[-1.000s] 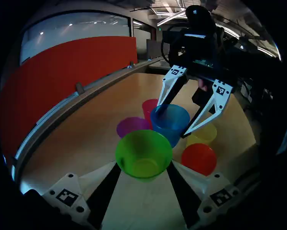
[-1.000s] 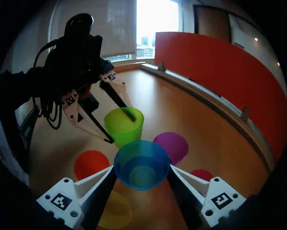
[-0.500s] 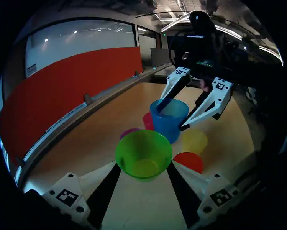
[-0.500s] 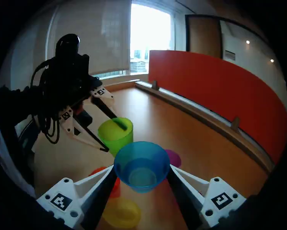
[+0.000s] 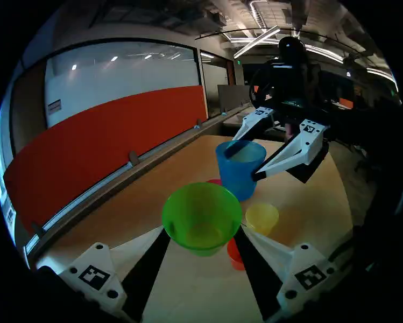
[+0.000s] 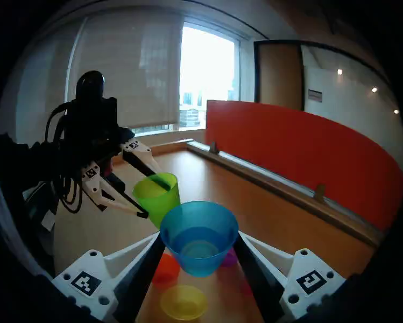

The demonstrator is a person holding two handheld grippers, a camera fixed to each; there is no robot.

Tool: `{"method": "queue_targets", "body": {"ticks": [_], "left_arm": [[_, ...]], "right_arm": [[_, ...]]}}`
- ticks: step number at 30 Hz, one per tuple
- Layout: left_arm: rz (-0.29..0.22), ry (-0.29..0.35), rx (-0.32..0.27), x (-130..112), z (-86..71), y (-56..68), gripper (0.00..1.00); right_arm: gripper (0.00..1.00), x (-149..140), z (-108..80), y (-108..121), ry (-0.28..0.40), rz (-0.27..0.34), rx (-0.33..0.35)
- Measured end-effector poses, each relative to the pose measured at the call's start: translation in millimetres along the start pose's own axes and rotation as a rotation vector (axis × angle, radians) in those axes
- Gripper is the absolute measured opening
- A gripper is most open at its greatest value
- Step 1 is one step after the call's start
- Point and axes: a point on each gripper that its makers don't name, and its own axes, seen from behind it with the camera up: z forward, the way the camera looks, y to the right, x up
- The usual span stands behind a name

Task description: Pour water

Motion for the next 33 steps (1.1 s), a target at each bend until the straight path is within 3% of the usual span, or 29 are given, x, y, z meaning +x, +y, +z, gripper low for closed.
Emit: {"method": "queue_targets", "body": {"ticks": [6, 16, 33], "left_arm": [[-0.005, 0.030, 0.008, 10, -7.8, 7.3, 0.82], [-0.013, 0.110, 0.040, 27, -28.2, 9.4, 0.82], [-0.060, 0.257, 0.054, 53, -54.4, 15.7, 0.83]], "right_arm": [[0.90, 12, -9.0, -4, 0.053, -0.006, -0.014], [0.90, 27, -17.4, -11, 0.117, -0.003, -0.021], [0.90, 41, -28.9, -13, 0.173, 0.003, -0.032]]}}
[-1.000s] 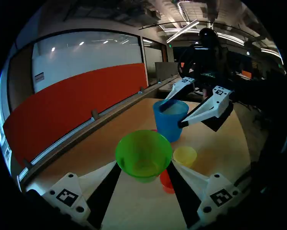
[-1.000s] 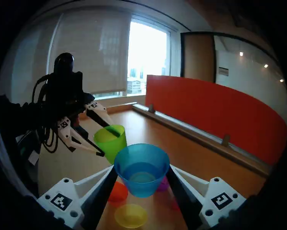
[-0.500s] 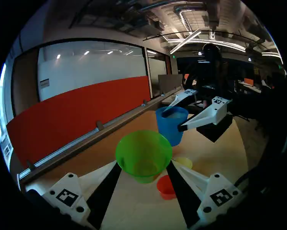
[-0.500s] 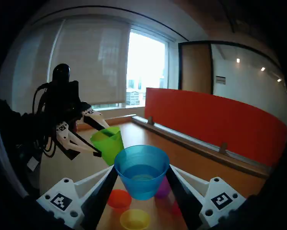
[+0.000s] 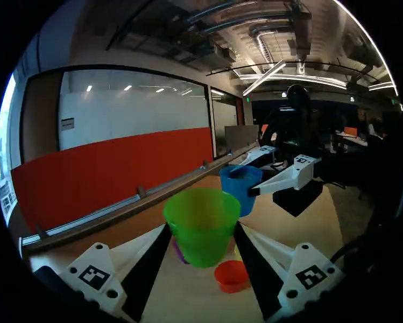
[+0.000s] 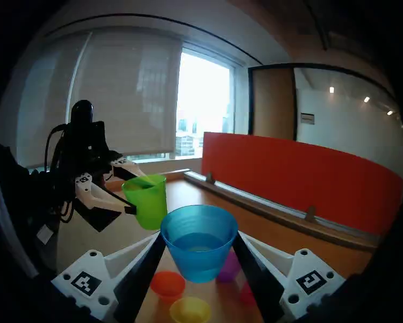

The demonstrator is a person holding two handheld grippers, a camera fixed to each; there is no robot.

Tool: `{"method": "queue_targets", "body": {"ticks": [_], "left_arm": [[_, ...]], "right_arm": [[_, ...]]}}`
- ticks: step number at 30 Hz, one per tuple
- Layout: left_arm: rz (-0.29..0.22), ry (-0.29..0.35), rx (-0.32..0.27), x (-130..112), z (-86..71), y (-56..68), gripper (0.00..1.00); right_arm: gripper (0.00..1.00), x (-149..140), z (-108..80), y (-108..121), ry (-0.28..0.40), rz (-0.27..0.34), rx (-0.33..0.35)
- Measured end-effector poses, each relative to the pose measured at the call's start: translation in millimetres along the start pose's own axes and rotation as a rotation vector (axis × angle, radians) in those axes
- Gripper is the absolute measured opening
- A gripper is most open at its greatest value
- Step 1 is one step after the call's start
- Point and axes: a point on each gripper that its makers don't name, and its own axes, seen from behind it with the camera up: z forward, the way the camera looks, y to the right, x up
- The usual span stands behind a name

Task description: Pour water

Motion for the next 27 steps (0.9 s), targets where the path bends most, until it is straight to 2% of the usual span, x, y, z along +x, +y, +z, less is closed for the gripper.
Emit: {"method": "queue_targets", "body": {"ticks": [6, 27], "left_arm": [[-0.023, 0.024, -0.001, 2.0, -3.4, 1.2, 0.83], [-0.018, 0.025, -0.003, -0.4, -4.5, 4.3, 0.83]], "right_arm": [[0.90, -0.5, -1.6, 0.2, 0.006, 0.006, -0.001], [0.90, -0.1, -4.1, 0.0, 0.021, -0.004, -0.001]]}}
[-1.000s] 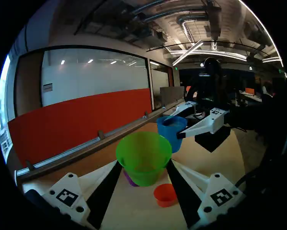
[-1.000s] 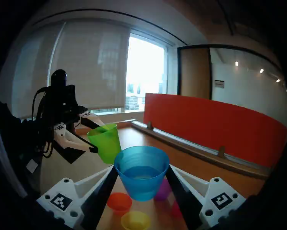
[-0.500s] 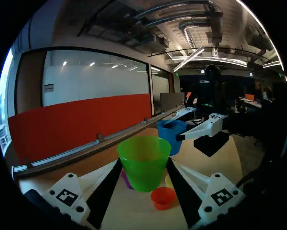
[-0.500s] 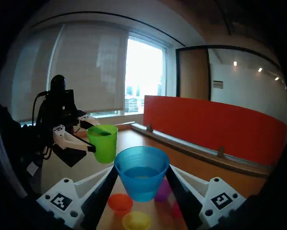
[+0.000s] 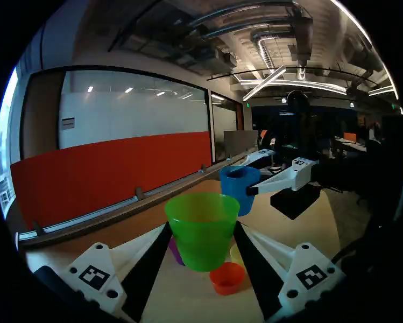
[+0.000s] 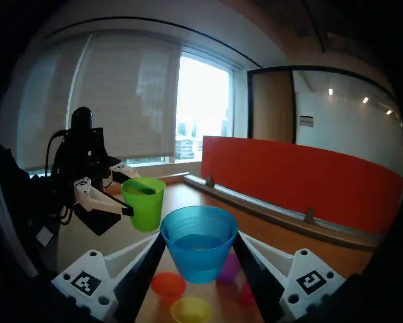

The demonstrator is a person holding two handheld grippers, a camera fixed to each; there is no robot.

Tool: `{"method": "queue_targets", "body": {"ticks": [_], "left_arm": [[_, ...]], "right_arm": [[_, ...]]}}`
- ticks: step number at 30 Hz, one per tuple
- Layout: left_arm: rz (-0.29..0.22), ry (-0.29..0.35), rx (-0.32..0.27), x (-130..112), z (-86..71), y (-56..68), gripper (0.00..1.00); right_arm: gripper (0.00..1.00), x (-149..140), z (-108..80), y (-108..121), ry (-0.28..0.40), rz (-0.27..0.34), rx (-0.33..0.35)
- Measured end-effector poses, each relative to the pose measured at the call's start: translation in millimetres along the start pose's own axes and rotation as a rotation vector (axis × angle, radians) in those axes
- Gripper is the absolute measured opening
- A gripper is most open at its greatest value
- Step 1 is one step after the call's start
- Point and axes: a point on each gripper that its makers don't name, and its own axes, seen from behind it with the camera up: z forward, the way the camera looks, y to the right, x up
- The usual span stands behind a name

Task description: Pour water

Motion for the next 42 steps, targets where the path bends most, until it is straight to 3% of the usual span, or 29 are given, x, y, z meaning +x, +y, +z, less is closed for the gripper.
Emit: {"method": "queue_targets", "body": {"ticks": [24, 42], "left_arm": [[-0.046, 0.026, 0.032, -6, -7.4, -1.0, 0.83], [-0.049, 0.028, 0.035, -11, -13.4, 4.7, 0.83]], "right_arm": [[0.90, 14, 4.1, -12, 0.035, -0.032, 0.037], [0.90, 35, 12.0, -28, 0.060, 0.023, 0.090]]}}
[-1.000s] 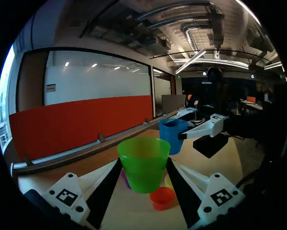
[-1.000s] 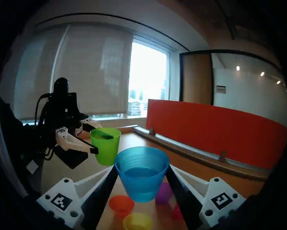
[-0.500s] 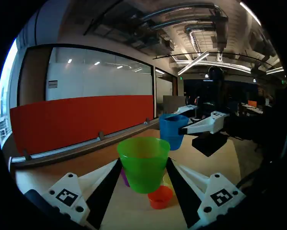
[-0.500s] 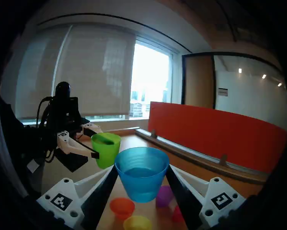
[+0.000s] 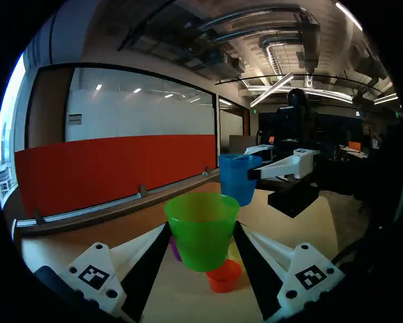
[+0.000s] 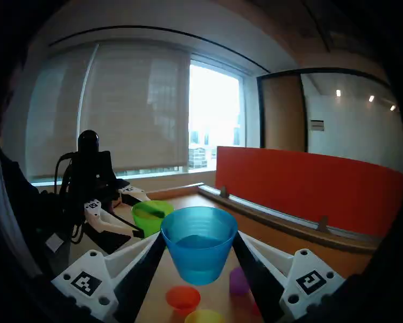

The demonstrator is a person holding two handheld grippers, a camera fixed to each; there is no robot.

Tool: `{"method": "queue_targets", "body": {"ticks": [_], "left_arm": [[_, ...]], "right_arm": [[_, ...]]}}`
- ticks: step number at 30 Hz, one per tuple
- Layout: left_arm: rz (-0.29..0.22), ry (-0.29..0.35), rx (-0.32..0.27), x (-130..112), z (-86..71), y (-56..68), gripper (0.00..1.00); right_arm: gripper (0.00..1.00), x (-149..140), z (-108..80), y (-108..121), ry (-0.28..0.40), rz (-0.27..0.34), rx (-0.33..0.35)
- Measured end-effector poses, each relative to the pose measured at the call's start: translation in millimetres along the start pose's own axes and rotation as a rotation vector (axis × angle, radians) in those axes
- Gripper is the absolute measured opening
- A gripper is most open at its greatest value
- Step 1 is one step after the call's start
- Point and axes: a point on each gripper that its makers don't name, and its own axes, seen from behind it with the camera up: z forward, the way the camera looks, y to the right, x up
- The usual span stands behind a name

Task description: Pour water

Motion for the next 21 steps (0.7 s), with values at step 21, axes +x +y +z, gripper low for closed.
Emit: {"method": "queue_targets", "body": {"ticks": [21], "left_arm": [[-0.007, 0.007, 0.007, 0, -6.0, -1.5, 0.83]], "right_arm": [[0.90, 14, 14.5, -7, 0.064, -0.019, 0.023]]}}
